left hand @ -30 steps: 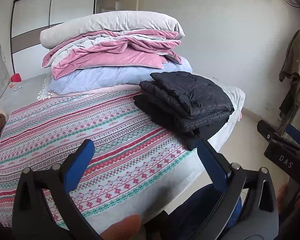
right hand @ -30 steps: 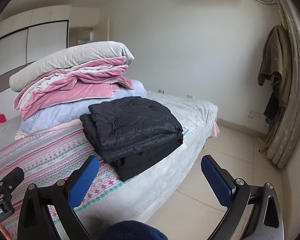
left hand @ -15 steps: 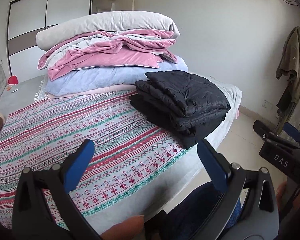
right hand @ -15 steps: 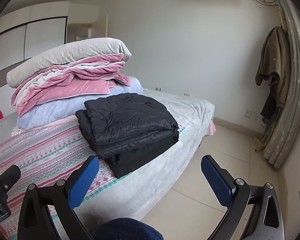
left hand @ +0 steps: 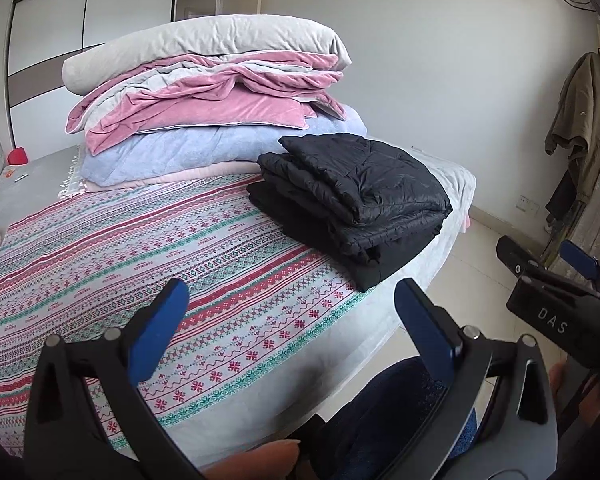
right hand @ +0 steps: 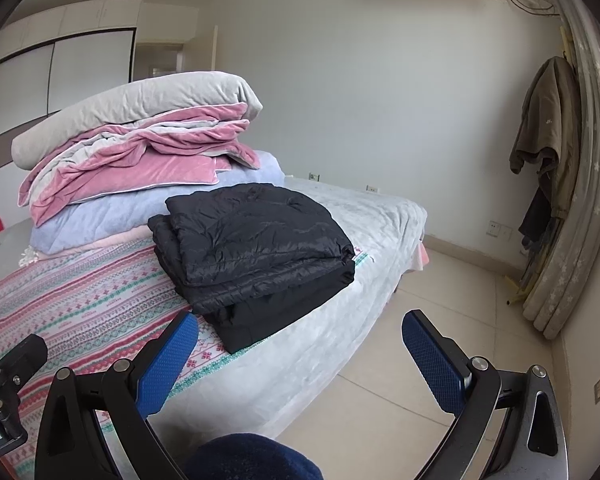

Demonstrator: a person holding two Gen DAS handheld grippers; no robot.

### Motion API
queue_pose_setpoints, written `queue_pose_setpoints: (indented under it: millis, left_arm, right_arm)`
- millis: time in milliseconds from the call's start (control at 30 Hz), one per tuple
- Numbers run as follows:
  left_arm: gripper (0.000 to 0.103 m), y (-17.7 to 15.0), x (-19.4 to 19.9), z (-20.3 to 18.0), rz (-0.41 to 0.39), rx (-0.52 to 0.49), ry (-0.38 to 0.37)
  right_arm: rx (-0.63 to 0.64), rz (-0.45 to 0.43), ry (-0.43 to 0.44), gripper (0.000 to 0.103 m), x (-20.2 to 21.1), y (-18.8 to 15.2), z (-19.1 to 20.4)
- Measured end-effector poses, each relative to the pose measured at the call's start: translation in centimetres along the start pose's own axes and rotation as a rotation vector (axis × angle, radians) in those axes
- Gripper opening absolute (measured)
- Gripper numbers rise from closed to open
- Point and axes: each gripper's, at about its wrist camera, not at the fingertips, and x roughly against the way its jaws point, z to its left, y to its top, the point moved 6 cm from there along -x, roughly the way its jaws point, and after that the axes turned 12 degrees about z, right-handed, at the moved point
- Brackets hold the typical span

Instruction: Fold large clothes

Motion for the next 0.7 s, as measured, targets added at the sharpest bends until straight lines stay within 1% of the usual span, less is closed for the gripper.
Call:
queue_pose_setpoints:
  millis: [700]
  left_arm:
    - [0.102, -0.18, -0.15, -0.89, 0.008, -0.013, -0.02]
  right_arm:
    - [-0.001, 0.001, -0.013, 0.103, -0.21, 0.03, -0.35]
